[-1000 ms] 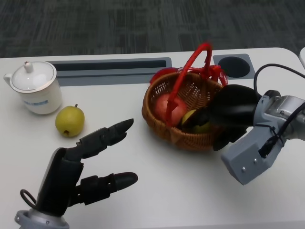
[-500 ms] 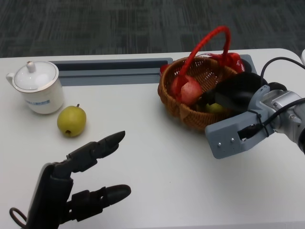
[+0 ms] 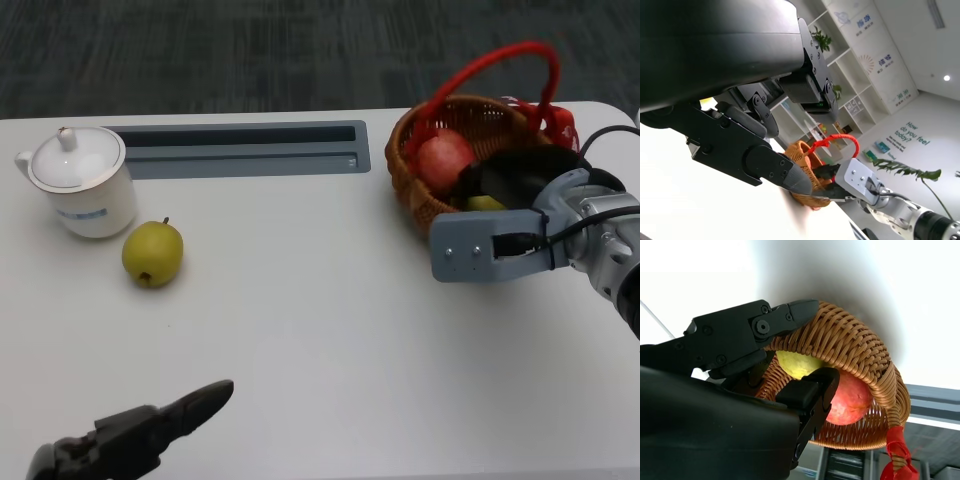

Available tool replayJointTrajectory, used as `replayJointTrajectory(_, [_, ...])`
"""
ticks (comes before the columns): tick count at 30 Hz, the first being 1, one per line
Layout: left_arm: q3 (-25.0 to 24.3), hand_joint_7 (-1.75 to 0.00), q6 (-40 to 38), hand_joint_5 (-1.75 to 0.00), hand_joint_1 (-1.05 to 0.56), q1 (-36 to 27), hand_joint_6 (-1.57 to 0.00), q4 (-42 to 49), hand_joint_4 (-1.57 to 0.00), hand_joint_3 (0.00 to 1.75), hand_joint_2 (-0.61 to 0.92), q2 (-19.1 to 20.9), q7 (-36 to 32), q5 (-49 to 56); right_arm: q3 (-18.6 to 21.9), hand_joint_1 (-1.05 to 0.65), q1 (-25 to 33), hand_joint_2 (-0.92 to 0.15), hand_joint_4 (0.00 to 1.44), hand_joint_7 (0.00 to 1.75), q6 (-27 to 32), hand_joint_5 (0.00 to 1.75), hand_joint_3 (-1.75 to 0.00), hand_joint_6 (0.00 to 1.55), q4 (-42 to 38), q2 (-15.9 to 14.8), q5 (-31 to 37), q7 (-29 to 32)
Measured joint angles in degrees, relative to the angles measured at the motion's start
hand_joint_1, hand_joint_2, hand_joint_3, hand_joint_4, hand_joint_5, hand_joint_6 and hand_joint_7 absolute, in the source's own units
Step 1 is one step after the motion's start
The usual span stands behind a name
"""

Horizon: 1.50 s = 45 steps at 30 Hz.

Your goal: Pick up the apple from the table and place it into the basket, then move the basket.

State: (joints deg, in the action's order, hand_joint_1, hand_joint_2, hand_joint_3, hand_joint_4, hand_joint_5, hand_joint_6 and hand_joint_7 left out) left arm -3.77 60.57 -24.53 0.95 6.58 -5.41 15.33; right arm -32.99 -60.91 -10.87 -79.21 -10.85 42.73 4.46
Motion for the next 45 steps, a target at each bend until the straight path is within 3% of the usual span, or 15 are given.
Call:
replayJointTrajectory(12, [-0.8, -0.01, 2.9, -0.02, -0.45, -12.5, -0.85, -9.0, -0.99, 0.00, 0.80, 0.0, 1.3, -3.1, 7.8, -0.27, 0.7, -0.91, 1.09, 0.01, 2.5, 0.03, -0.03, 0.99, -0.8, -3.7, -3.2, -0.6])
replayJointTrajectory(20, [0.1, -0.01, 2.5, -0.02, -0.47, -15.4, -0.86, -10.9, -1.02, 0.00, 0.79, -0.6, 1.6, -4.1, 9.9, -0.39, 1.2, -0.84, 0.97, 0.00, 1.5, 0.00, 0.00, 0.83, -0.9, -4.1, -3.6, -0.3])
replayJointTrajectory(22, [0.2, -0.01, 2.1, -0.01, -0.47, -15.2, -0.86, -10.9, -1.02, 0.00, 0.79, -0.6, 1.6, -4.1, 9.7, -0.43, 1.3, -0.80, 0.88, 0.00, 1.1, 0.00, 0.00, 0.78, -0.9, -4.1, -3.2, 0.3])
replayJointTrajectory(26, [0.9, 0.00, 1.7, -0.01, -0.47, -13.3, -0.86, -10.3, -1.01, 0.00, 0.78, -0.6, 1.6, -4.6, 9.6, -0.67, 1.9, -0.73, 0.44, 0.00, -0.7, 0.00, 0.00, 0.47, -0.9, -4.0, -2.9, 0.8])
replayJointTrajectory(29, [1.5, -0.01, 1.2, -0.01, -0.47, -11.6, -0.86, -9.5, -1.01, 0.00, 0.78, -0.5, 2.1, -4.6, 8.7, -0.97, 2.1, -0.80, 0.25, 0.00, -1.4, 0.00, -0.03, 0.27, -1.0, -4.1, -1.8, 0.5])
replayJointTrajectory(31, [1.8, -0.01, 0.6, -0.01, -0.48, -10.6, -0.87, -9.1, -1.02, 0.00, 0.79, -0.5, 2.7, -4.6, 7.3, -1.03, 2.1, -0.83, 0.17, 0.00, -1.6, 0.00, -0.03, 0.20, -1.0, -4.1, -0.4, 0.5])
replayJointTrajectory(38, [2.9, -0.02, -0.3, -0.02, -0.48, -6.3, -0.92, -6.9, -1.04, 0.00, 0.79, -0.6, 3.5, -4.6, 6.8, -1.05, 1.9, -0.86, 0.07, 0.01, -3.6, 0.00, -0.02, 0.12, -1.0, -4.5, 0.0, -1.6])
replayJointTrajectory(45, [3.8, -0.03, 0.8, -0.02, -0.49, -1.0, -0.95, -2.6, -1.06, 0.00, 0.79, -0.5, 3.7, -4.6, 9.7, -1.05, 1.3, -0.85, 0.18, 0.04, -6.2, 0.05, -0.01, 0.21, -0.9, -7.6, -3.0, -3.6])
